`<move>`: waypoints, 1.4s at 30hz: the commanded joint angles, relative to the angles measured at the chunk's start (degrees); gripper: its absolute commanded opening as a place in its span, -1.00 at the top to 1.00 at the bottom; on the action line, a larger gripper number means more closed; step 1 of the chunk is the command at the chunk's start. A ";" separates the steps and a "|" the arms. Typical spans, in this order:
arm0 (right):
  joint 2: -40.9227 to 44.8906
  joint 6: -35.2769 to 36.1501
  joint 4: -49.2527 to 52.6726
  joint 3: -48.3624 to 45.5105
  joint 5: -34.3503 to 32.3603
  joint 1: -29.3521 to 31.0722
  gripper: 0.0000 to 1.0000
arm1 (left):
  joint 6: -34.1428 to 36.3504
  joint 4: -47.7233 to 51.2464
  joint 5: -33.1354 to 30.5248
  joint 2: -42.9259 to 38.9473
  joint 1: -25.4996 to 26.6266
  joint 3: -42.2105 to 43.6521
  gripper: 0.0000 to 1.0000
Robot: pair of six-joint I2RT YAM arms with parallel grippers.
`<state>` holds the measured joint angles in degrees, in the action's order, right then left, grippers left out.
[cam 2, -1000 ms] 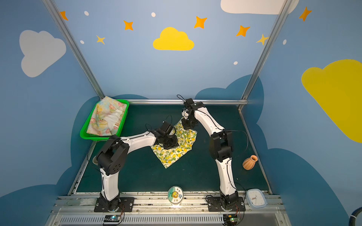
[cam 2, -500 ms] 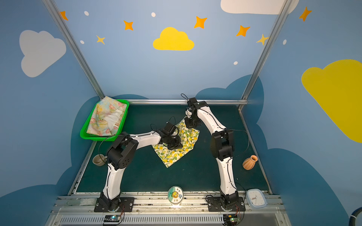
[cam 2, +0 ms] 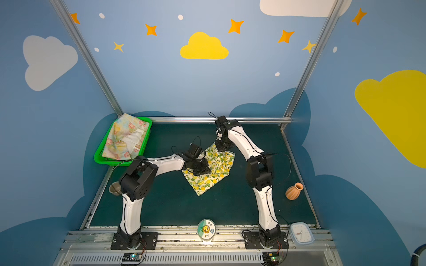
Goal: Fold and stack the skirts
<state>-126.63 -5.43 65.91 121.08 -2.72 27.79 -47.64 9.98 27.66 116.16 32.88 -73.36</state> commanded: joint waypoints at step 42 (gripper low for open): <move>3.94 -19.92 -7.53 -11.71 9.16 10.87 1.00 | -5.76 -10.77 -1.73 -1.54 1.33 15.58 0.81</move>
<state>-125.97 -22.57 61.82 110.41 4.01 38.37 -52.77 -4.56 27.86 111.72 33.54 -59.42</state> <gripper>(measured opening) 0.064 0.098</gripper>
